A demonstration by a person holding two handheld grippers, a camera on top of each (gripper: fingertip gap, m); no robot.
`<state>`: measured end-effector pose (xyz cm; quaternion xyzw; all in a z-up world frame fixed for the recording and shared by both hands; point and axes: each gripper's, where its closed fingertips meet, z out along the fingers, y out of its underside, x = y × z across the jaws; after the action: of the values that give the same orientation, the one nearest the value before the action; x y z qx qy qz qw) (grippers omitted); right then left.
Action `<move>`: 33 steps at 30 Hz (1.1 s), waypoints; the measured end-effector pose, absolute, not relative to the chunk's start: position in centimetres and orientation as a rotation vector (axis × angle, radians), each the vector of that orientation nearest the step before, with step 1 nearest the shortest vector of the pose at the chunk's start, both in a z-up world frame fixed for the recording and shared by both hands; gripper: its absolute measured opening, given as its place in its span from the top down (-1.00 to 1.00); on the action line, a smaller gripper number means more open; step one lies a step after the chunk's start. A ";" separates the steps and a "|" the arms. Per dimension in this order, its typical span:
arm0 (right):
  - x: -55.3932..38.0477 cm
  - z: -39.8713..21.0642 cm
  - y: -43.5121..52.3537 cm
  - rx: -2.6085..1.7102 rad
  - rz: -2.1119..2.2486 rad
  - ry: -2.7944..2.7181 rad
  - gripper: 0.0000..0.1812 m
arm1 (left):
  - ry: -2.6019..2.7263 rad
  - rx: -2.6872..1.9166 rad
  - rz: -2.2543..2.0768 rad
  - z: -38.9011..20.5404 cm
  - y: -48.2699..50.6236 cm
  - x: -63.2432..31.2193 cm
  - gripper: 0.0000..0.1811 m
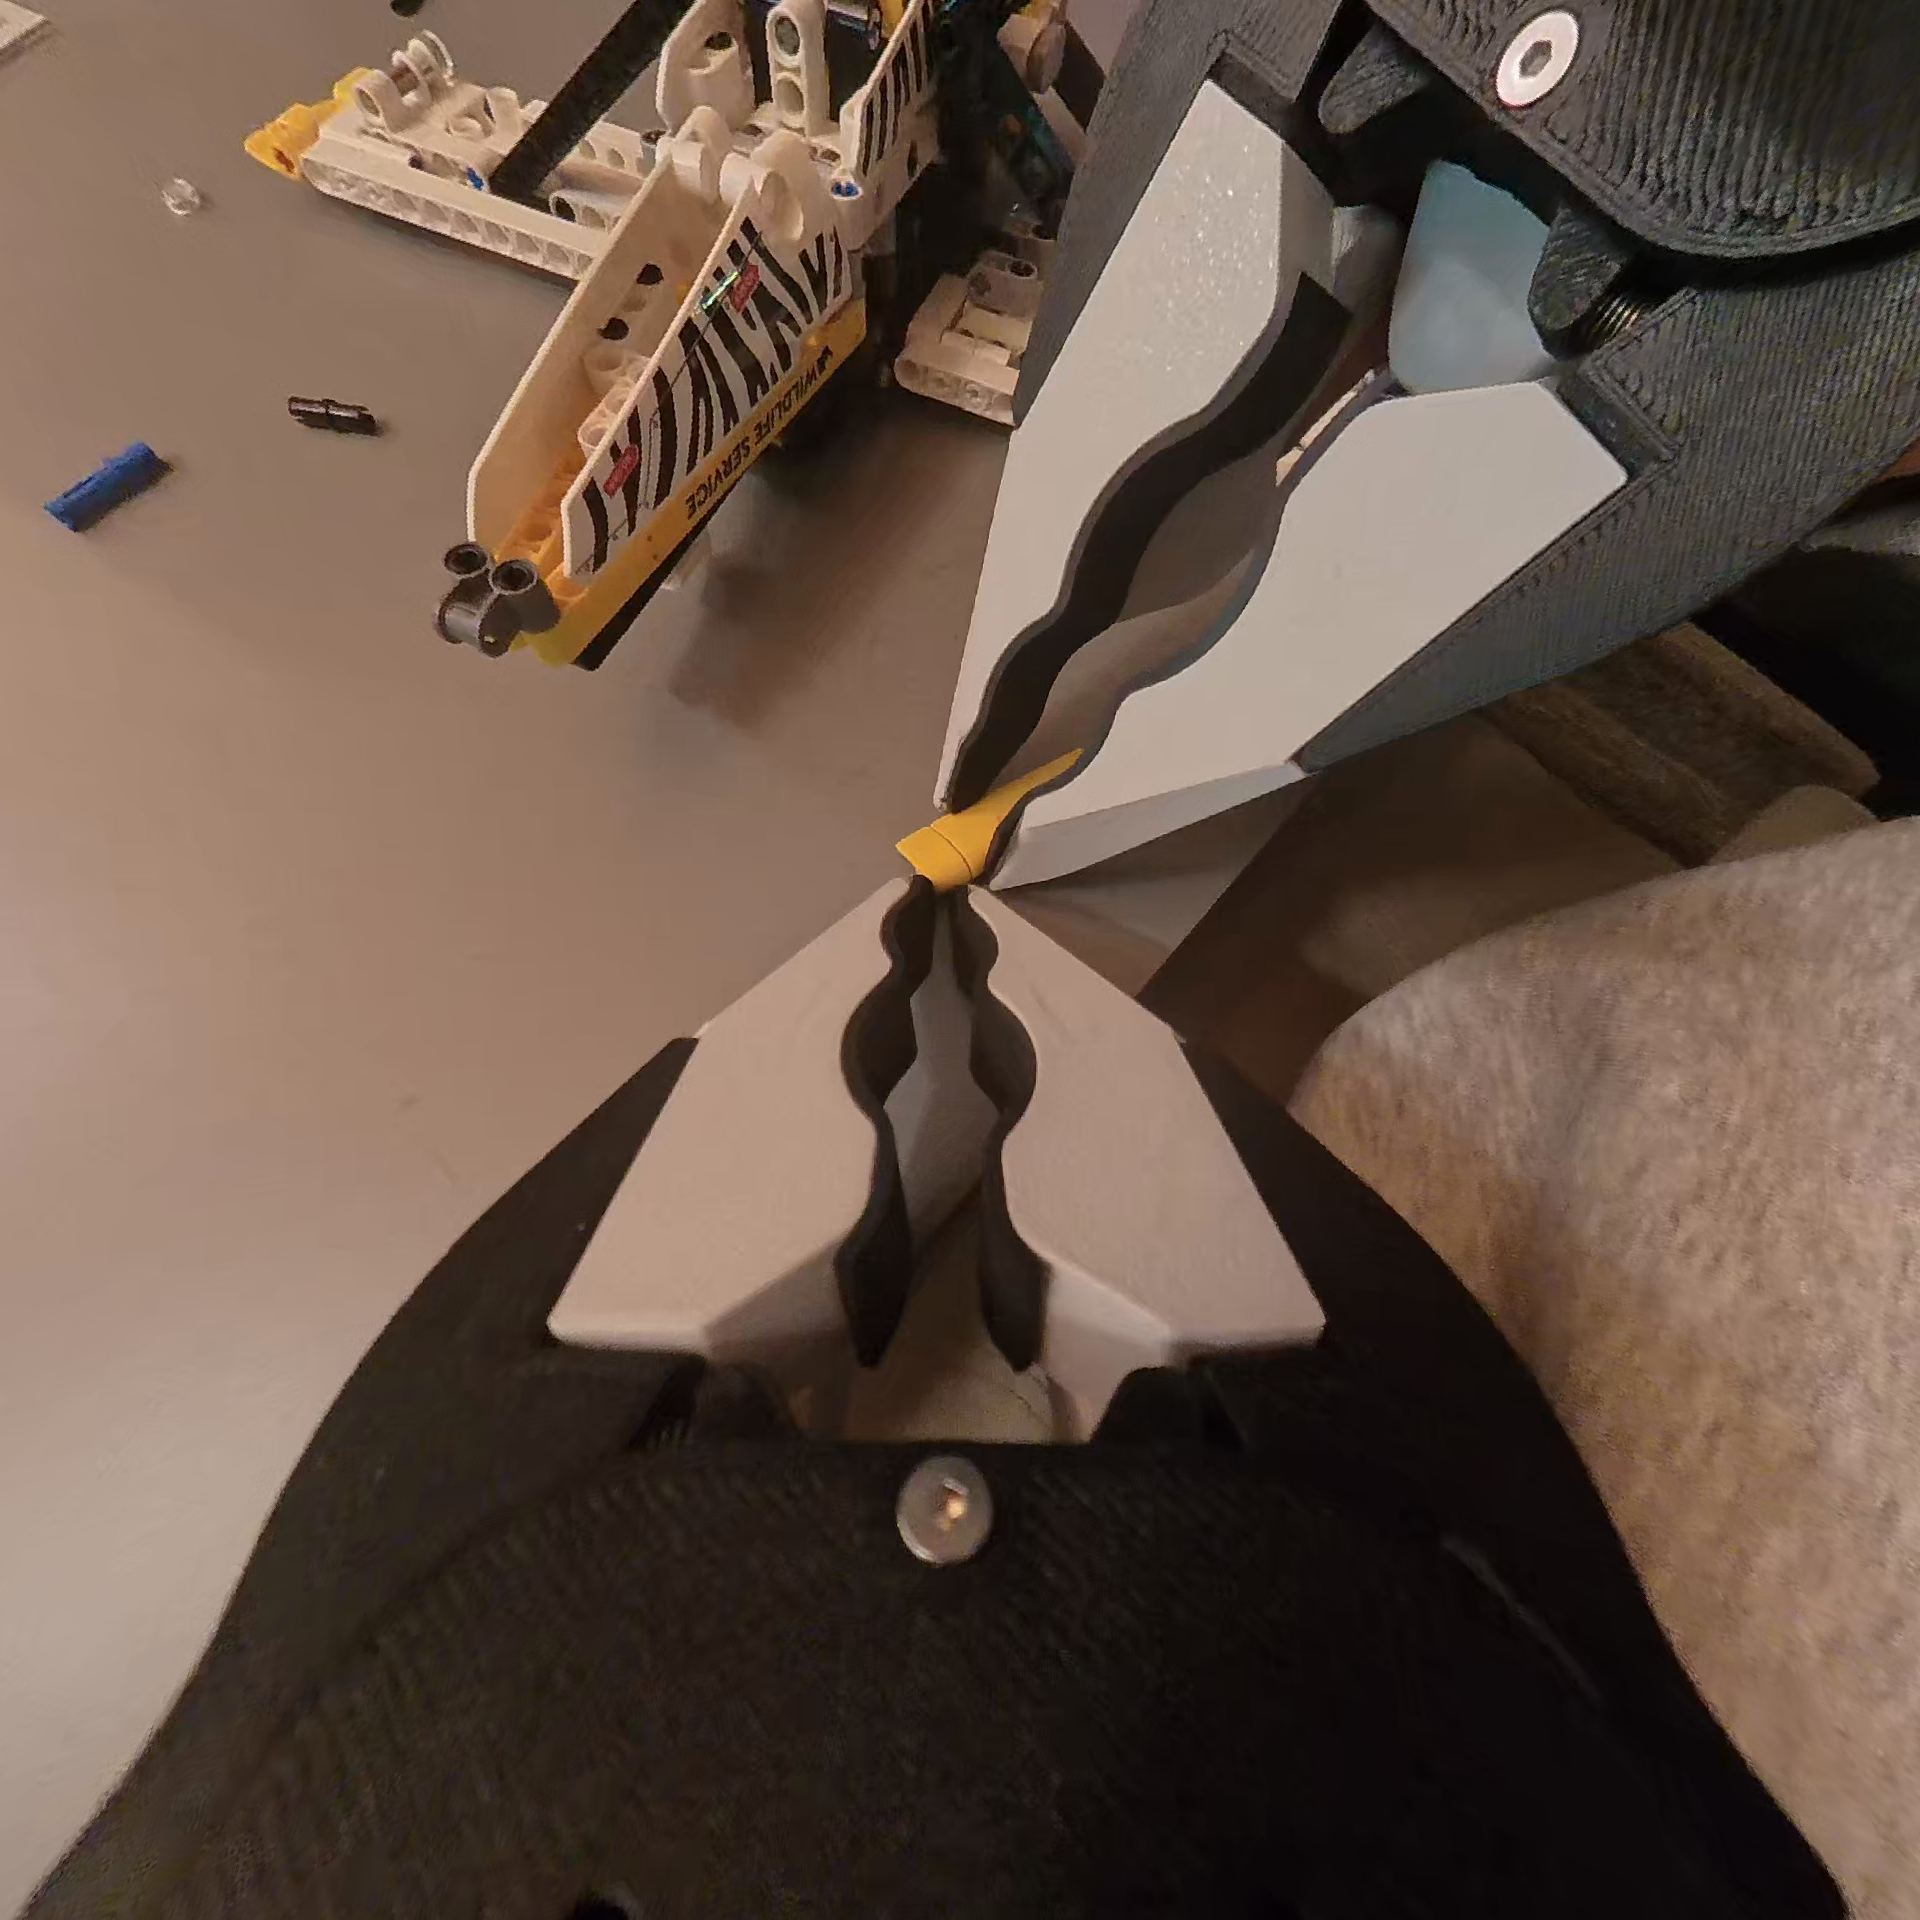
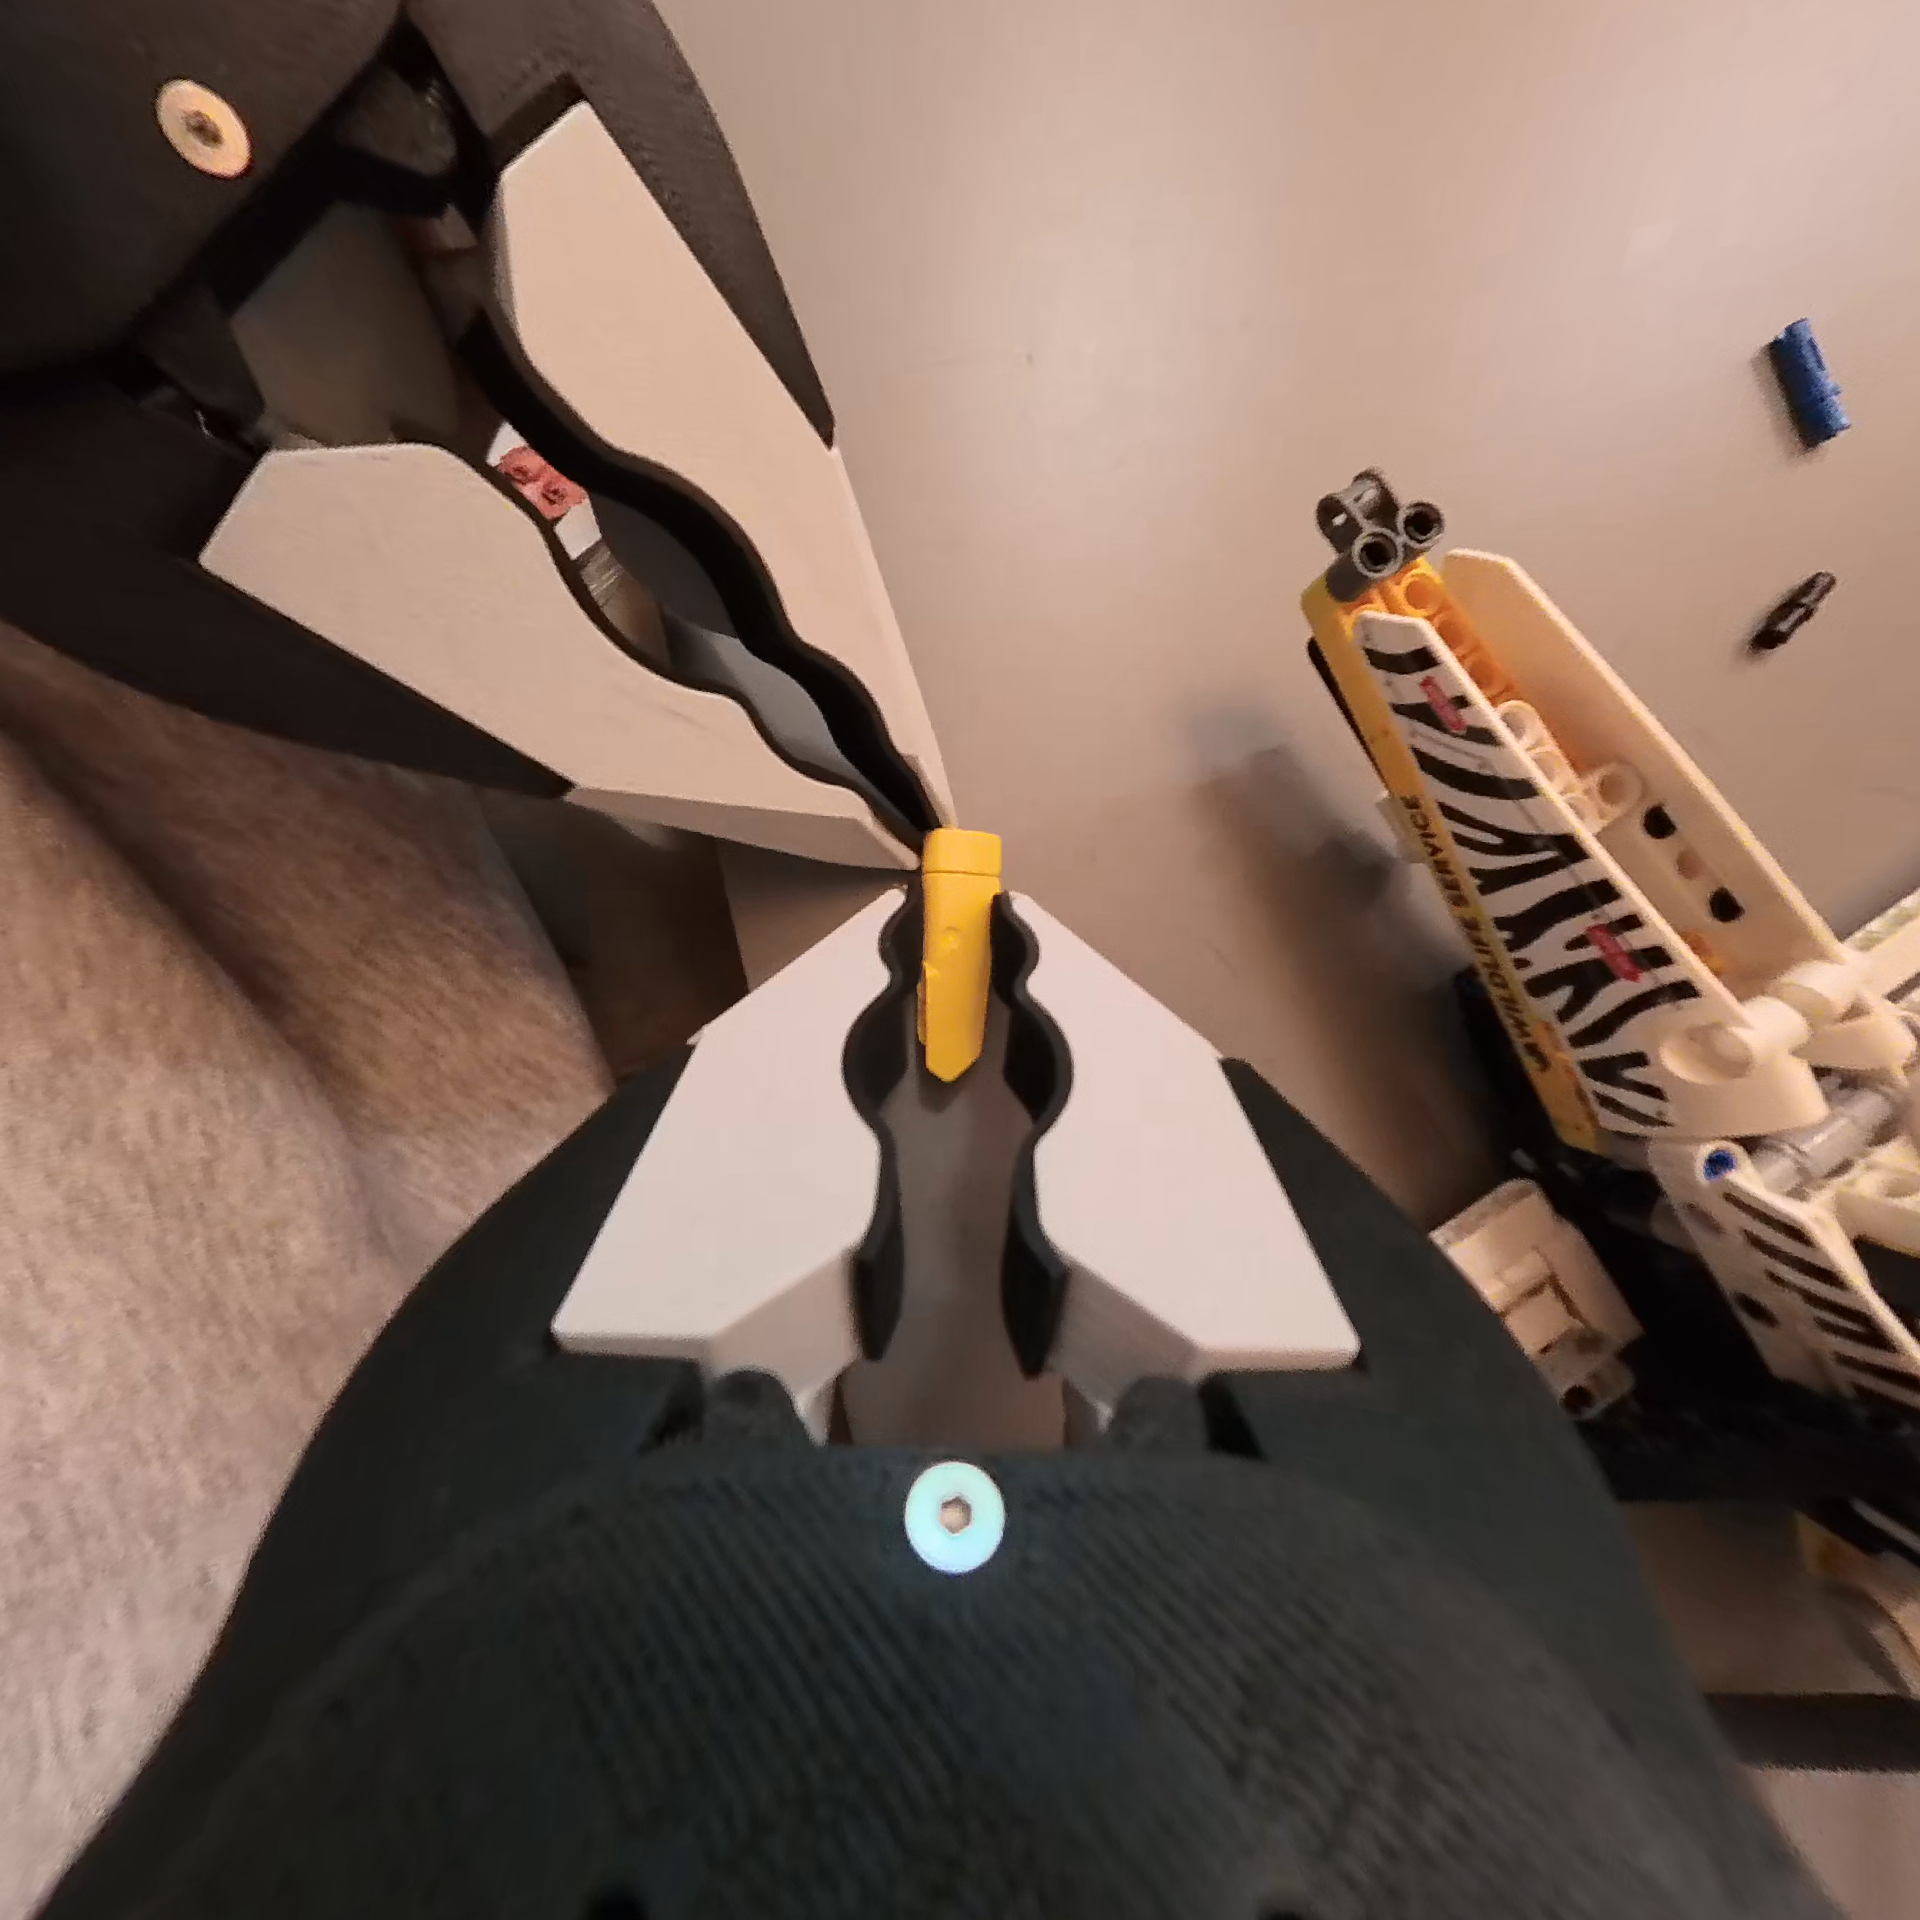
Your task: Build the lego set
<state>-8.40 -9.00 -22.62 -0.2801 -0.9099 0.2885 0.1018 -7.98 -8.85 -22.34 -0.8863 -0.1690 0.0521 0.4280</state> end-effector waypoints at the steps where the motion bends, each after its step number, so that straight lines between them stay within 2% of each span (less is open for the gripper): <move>1: -8.4 -22.6 -9.0 -0.825 0.849 -2.691 0.89 | -0.424 -2.210 0.133 -22.3 -8.8 -8.0 1.00; 11: -9.5 -22.2 -9.1 -0.840 0.912 -2.585 0.91 | -0.462 -2.207 0.078 -22.2 -8.9 -8.8 1.00; 15: -9.2 -20.1 -8.3 -0.918 1.094 -2.504 0.65 | -0.491 -2.182 0.054 -22.0 -9.5 -9.2 1.00; 18: -8.3 -19.6 -7.9 -0.960 1.182 -2.492 0.64 | -0.485 -2.141 0.018 -21.5 -9.4 -9.1 1.00; 22: -8.1 -21.4 -8.0 -0.915 1.034 -2.528 0.58 | -0.460 -2.130 -0.020 -21.6 -8.7 -8.9 0.87; 24: -8.3 -22.4 -7.9 -0.871 0.920 -2.550 0.63 | -0.441 -2.138 0.016 -21.5 -8.6 -9.1 0.83; 25: -8.3 -22.3 -8.2 -0.871 0.924 -2.556 0.81 | -0.429 -2.134 0.034 -21.3 -8.6 -9.1 0.82; 26: -8.3 -22.3 -8.3 -0.886 0.927 -2.565 0.88 | -0.423 -2.125 0.051 -21.0 -8.6 -9.2 0.82; 30: -8.5 -21.9 -7.9 -0.974 0.969 -2.555 0.88 | -0.390 -2.035 0.027 -19.4 -8.7 -8.9 0.76; 33: -7.6 -19.9 -8.8 -1.052 1.271 -2.552 0.88 | -0.367 -1.933 -0.003 -18.2 -8.2 -8.7 0.66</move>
<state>-7.62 -8.78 -19.90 -0.3456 -0.8387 0.4177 0.0512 -8.74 -8.19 -18.17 -0.8179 -0.1555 -0.0015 0.5540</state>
